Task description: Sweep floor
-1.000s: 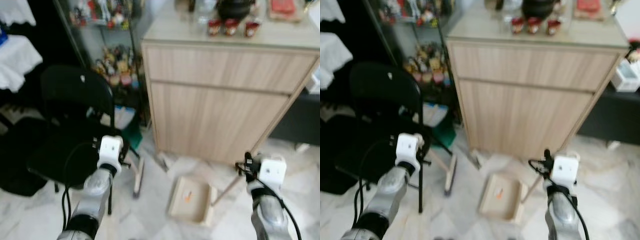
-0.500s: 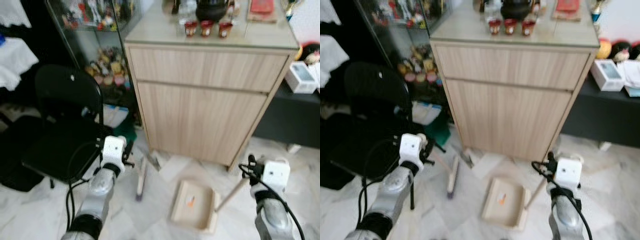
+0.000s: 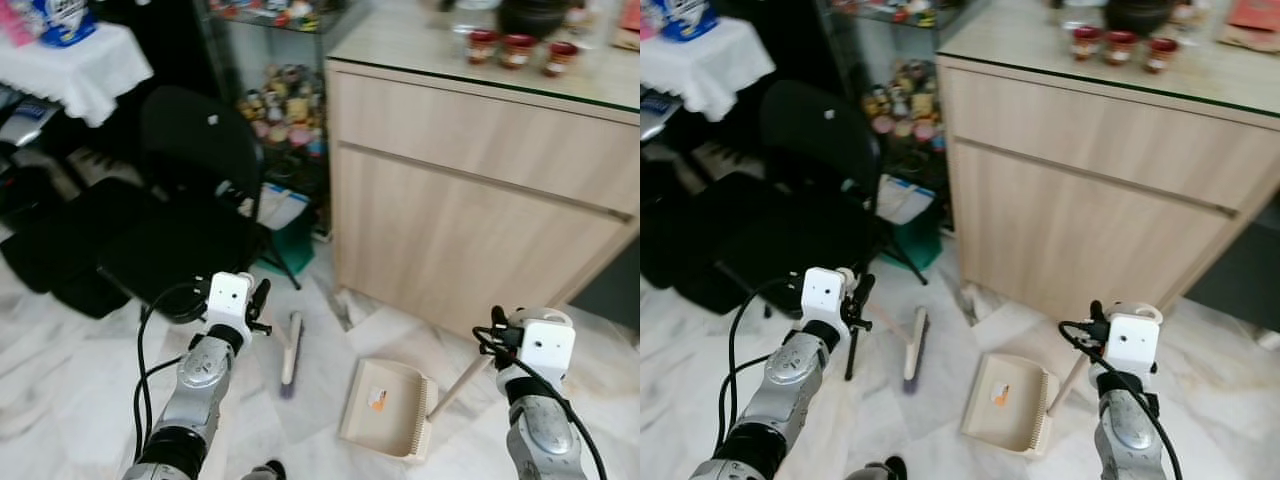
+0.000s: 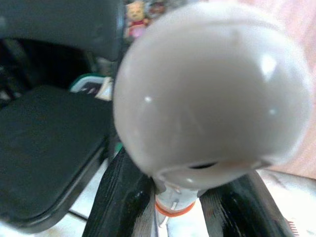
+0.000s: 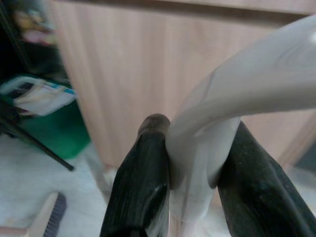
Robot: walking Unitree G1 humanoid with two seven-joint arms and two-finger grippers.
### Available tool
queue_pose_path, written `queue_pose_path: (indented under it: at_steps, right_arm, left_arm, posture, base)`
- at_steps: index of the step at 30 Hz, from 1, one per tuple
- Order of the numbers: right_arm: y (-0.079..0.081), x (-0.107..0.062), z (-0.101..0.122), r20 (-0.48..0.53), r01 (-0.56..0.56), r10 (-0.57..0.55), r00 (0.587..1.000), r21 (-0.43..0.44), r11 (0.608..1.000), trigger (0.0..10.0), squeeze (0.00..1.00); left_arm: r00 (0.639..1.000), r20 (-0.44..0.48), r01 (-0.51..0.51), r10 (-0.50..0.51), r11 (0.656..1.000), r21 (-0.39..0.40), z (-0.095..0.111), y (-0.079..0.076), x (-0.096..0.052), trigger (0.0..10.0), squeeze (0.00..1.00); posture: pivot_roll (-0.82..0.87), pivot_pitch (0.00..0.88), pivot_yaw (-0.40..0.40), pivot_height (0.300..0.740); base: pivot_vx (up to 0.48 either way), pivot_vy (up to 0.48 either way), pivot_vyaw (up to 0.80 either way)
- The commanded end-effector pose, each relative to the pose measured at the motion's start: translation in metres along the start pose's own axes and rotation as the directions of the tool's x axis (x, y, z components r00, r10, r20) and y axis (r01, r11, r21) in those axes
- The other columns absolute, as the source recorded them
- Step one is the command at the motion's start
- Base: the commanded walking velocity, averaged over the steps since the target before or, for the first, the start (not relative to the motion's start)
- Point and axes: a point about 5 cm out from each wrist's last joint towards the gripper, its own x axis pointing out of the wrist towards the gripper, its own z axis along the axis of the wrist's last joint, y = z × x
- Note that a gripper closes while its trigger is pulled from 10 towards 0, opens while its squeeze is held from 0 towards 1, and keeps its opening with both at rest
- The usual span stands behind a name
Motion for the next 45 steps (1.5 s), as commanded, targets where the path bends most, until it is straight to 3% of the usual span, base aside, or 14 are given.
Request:
queue_pose_path:
  at_steps: [1, 9, 16, 34, 45]
  right_arm:
    - [-0.0023, 0.0005, 0.0090, 0.047, 0.007, -0.007, 0.999, 0.002, 1.000, 10.0, 0.00]
    - [-0.0021, 0.0007, 0.0092, 0.047, 0.007, -0.007, 0.999, 0.006, 1.000, 10.0, 0.00]
    - [-0.0030, 0.0013, 0.0103, 0.053, 0.018, -0.019, 0.998, 0.028, 0.999, 10.0, 0.00]
    - [-0.0027, 0.0025, 0.0101, 0.052, 0.004, -0.004, 0.999, 0.010, 1.000, 10.0, 0.00]
    - [-0.0018, 0.0032, 0.0109, 0.053, -0.006, 0.006, 0.999, -0.003, 1.000, 10.0, 0.00]
  left_arm:
    - [1.000, 0.016, -0.004, 0.004, 1.000, 0.003, 0.0036, 0.0003, 0.0007, 10.0, 0.00]
    - [1.000, 0.016, 0.002, -0.002, 1.000, 0.001, 0.0042, 0.0001, 0.0013, 10.0, 0.00]
    - [1.000, 0.013, 0.011, -0.011, 1.000, 0.013, 0.0037, -0.0004, 0.0007, 10.0, 0.00]
    - [1.000, 0.014, 0.010, -0.010, 1.000, 0.009, 0.0028, -0.0009, -0.0001, 10.0, 0.00]
    - [1.000, 0.017, 0.002, -0.002, 1.000, -0.010, 0.0030, -0.0005, 0.0001, 10.0, 0.00]
  posture:
    - [-0.07, 0.131, 0.046, 0.740]
    - [-0.07, 0.132, 0.046, 0.740]
    - [-0.07, 0.132, 0.047, 0.740]
    - [-0.07, 0.119, 0.047, 0.740]
    - [-0.07, 0.119, 0.043, 0.740]
  base:
    - [0.000, 0.000, 0.79]
    - [0.000, 0.000, 0.79]
    - [0.000, 0.000, 0.12]
    - [0.000, -0.460, 0.24]
    - [0.000, 0.000, 0.57]
